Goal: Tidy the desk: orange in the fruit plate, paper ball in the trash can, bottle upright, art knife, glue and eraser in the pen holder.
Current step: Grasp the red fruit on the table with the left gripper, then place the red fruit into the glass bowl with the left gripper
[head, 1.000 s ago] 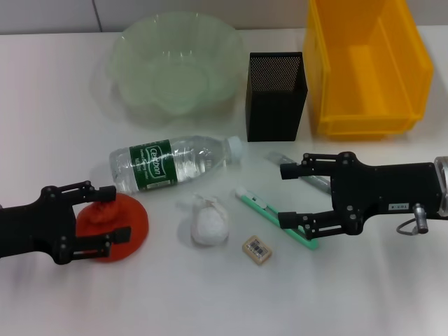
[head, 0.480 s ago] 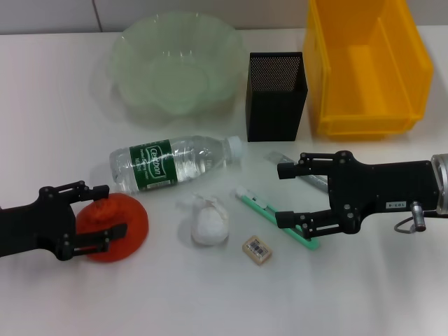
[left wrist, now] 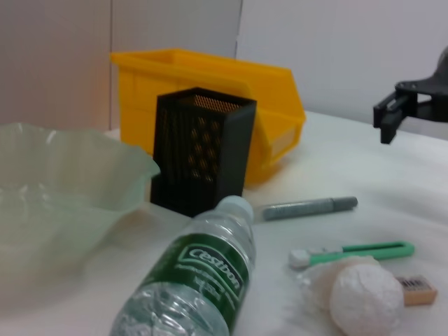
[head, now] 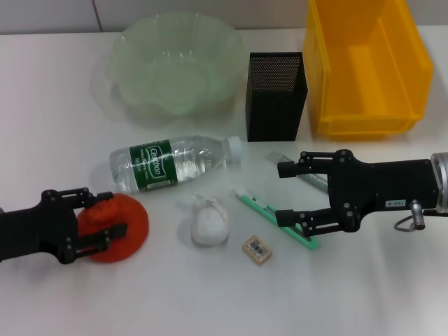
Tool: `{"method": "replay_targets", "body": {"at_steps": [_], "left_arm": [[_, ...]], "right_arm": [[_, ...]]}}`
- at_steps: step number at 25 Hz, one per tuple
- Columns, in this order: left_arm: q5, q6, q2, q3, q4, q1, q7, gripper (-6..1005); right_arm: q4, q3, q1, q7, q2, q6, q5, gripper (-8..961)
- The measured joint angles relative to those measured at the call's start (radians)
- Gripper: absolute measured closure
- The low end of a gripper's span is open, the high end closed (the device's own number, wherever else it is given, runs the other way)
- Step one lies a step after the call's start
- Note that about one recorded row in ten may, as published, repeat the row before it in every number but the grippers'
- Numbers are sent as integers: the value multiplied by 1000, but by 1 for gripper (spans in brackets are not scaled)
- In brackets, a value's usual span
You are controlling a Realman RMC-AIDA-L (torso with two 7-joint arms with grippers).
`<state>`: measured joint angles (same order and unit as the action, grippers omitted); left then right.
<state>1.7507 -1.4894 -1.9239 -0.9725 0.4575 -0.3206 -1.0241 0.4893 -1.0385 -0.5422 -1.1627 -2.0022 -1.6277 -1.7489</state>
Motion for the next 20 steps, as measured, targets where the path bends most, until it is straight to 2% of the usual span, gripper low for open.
{"method": "replay_targets", "body": {"at_steps": [2,7,13,15,20], "left_arm": [[19,2,-4,4,4,0,0,236],[35,7,-11,8,7,-1,0,485],[31,-6,-13,12,11,-2,-6,729],[29,-73,-16,70,19,-3,-26,797],[24,-234,-28,194,19,-25,-57,816]], "right_arm": [[0,0,0,0,0,1,0,136],[0,0,0,0,0,2,-1,137],[0,0,1,0,1,2,-1,137],[0,0,1,0,2,2,-3,136],[0,8,7,2,2,2,-13,136]]}}
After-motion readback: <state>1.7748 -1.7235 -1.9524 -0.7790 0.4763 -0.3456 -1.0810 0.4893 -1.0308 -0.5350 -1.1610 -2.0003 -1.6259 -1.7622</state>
